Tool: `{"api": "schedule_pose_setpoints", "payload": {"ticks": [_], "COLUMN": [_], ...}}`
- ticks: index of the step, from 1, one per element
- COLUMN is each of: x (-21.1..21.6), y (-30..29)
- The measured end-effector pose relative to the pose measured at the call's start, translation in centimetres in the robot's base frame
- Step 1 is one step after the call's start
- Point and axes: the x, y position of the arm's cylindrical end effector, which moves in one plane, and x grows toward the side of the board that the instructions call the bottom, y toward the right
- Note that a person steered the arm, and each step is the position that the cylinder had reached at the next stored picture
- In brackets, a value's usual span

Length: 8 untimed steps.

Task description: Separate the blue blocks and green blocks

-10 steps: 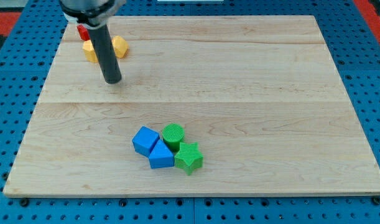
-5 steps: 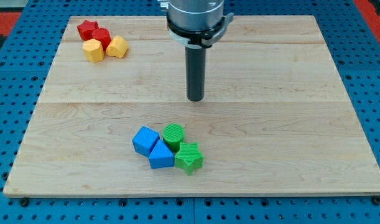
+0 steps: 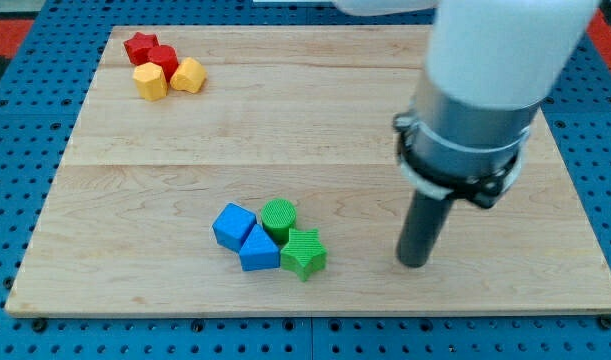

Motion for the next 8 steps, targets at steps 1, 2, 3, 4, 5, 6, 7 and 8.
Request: {"api": "schedule_pose_setpoints", "payload": {"ticks": [1, 2, 3, 4, 5, 6, 7, 8], "x": [-0.4, -7.3, -9.6, -5.6, 1.3, 4.6, 4.4, 4.2], "y": [0.1, 0.1, 0.2, 5.4, 7.0, 5.0, -2.7, -9.5]}}
